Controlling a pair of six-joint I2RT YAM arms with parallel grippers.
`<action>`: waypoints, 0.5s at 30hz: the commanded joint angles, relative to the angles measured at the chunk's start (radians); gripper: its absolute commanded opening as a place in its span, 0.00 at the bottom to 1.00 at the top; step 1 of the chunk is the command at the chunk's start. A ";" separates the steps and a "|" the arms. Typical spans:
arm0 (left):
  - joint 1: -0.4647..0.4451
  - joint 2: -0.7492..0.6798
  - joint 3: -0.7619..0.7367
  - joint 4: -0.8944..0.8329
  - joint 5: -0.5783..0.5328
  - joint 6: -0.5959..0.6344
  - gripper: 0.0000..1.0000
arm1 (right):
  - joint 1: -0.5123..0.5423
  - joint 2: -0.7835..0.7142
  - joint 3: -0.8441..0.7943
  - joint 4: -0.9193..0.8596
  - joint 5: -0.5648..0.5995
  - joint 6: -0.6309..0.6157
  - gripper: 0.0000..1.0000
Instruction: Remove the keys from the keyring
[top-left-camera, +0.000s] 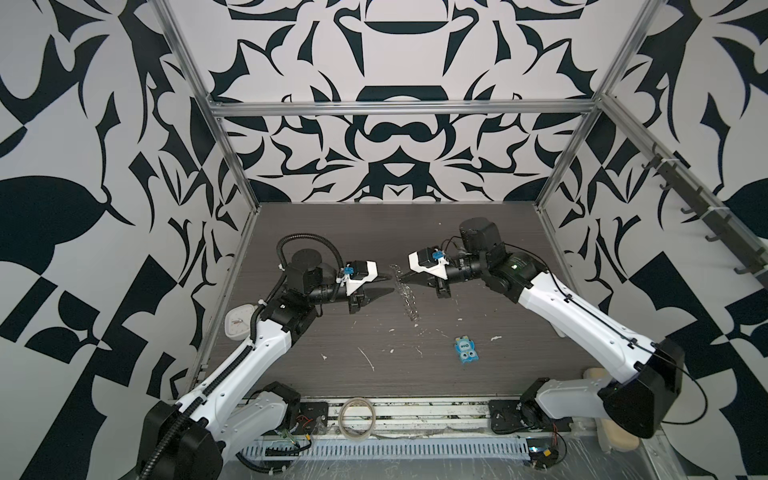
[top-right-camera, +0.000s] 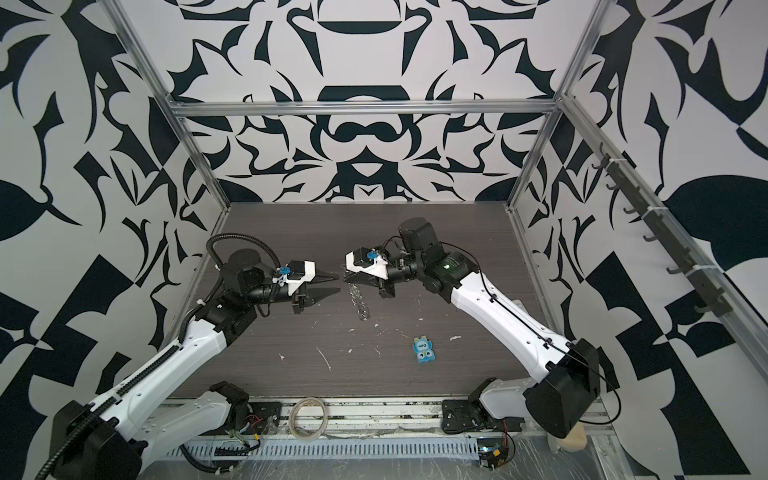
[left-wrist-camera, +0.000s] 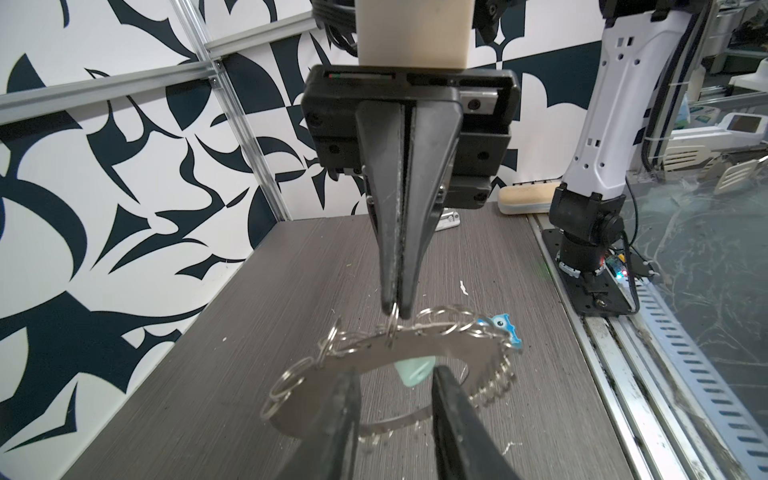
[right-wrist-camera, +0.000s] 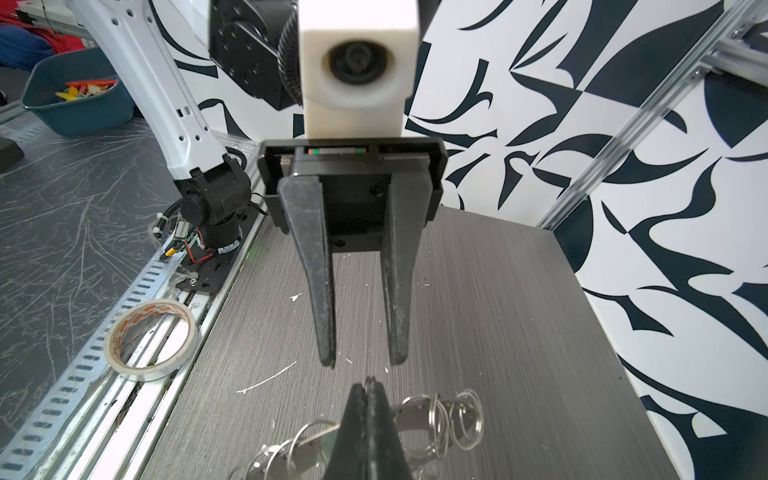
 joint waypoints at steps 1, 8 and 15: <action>0.004 0.006 0.009 0.070 0.036 -0.042 0.32 | 0.010 -0.026 0.002 0.063 -0.043 0.015 0.00; 0.004 0.017 0.020 0.084 0.051 -0.057 0.26 | 0.016 -0.026 -0.001 0.097 -0.067 0.041 0.00; 0.004 0.024 0.013 0.141 0.051 -0.089 0.18 | 0.025 -0.022 0.002 0.115 -0.082 0.059 0.00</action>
